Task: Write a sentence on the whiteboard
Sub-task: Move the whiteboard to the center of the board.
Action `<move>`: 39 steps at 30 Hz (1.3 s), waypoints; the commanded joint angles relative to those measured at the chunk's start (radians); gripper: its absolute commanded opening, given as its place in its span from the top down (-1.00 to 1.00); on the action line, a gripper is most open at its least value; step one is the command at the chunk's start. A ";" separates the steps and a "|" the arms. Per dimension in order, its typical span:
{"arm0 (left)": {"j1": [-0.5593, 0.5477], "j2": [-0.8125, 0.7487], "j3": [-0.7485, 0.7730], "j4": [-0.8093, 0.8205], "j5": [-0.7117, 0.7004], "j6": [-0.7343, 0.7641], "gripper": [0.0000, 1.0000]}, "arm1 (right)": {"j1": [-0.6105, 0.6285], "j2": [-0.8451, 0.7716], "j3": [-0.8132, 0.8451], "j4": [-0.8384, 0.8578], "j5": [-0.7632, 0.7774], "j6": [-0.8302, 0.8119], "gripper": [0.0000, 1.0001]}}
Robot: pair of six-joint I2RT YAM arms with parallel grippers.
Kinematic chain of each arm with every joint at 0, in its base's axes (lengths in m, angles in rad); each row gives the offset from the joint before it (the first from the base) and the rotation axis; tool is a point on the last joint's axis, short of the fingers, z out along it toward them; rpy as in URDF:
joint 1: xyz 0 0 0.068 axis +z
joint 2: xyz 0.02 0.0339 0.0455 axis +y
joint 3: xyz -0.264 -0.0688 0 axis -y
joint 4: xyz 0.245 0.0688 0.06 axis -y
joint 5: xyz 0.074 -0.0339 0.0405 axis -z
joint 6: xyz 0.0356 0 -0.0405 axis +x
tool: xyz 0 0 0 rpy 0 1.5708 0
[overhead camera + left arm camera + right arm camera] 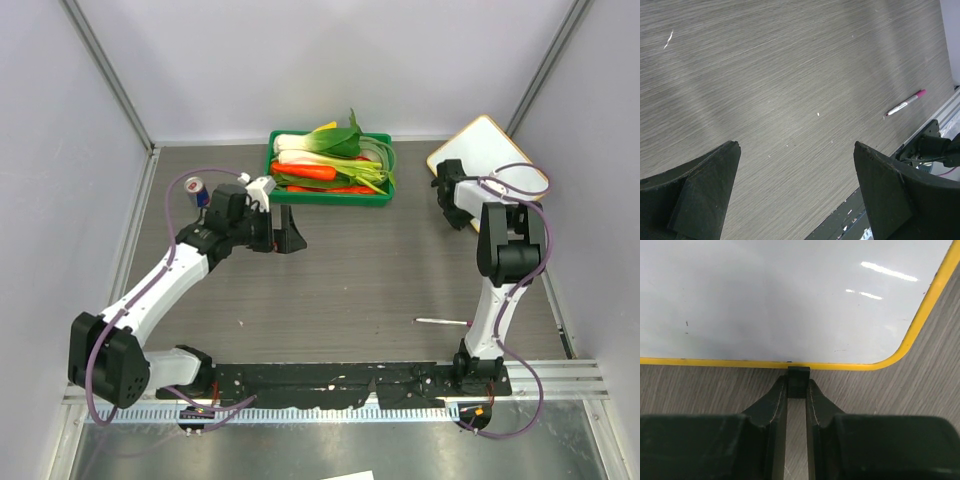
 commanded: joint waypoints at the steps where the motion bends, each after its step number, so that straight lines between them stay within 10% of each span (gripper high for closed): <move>1: -0.002 -0.043 -0.016 0.036 0.018 -0.013 -0.99 | 0.025 -0.025 -0.110 -0.053 -0.096 -0.068 0.97; 39: -0.002 -0.270 -0.111 0.101 0.011 -0.133 -0.99 | 0.114 -0.626 -0.679 -0.054 -0.323 -0.081 0.94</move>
